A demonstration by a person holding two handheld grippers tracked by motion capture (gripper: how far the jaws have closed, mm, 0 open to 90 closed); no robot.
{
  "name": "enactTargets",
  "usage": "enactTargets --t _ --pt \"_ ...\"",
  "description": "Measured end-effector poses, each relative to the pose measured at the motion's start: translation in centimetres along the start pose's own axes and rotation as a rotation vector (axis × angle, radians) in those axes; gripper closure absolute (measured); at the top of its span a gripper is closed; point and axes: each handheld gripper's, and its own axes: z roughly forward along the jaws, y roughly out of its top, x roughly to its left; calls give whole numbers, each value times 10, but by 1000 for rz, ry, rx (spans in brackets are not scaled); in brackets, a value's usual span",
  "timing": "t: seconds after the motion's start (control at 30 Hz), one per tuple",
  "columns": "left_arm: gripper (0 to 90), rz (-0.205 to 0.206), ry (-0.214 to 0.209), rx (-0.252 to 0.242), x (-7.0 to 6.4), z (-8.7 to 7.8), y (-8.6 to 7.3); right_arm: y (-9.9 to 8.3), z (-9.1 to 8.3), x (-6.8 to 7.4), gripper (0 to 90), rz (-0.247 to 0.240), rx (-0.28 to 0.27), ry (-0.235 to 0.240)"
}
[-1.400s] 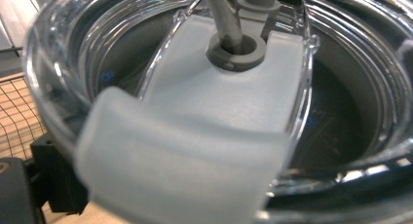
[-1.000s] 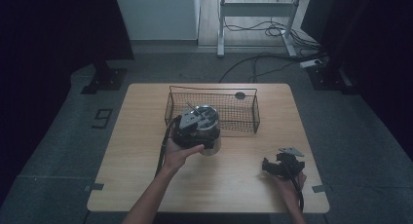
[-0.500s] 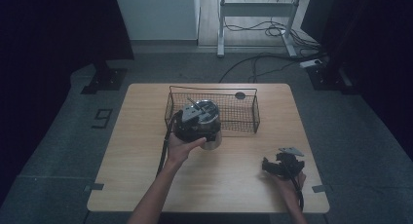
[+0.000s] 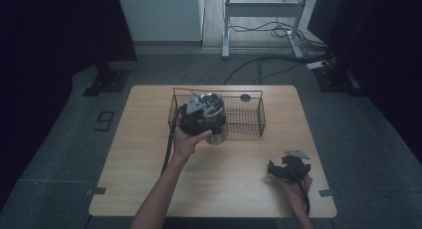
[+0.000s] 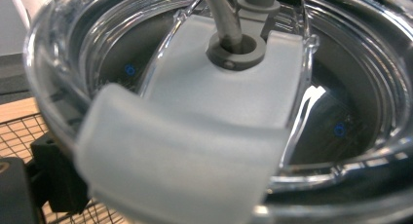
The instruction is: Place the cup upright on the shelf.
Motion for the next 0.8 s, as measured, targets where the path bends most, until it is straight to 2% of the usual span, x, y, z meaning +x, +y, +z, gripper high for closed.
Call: enactTargets --t 0.37,0.5,0.67,0.8 --pt "40 -8 5 -3 4 15 9 0 0 0 26 -4 -5 -1" --pt "40 -25 1 -1 8 19 15 0 0 0 26 -2 -5 -1" --pt "40 -4 22 9 10 26 20 0 0 0 29 -4 -6 -1" --pt "40 -10 21 13 12 31 23 0 0 0 29 -3 -7 0"
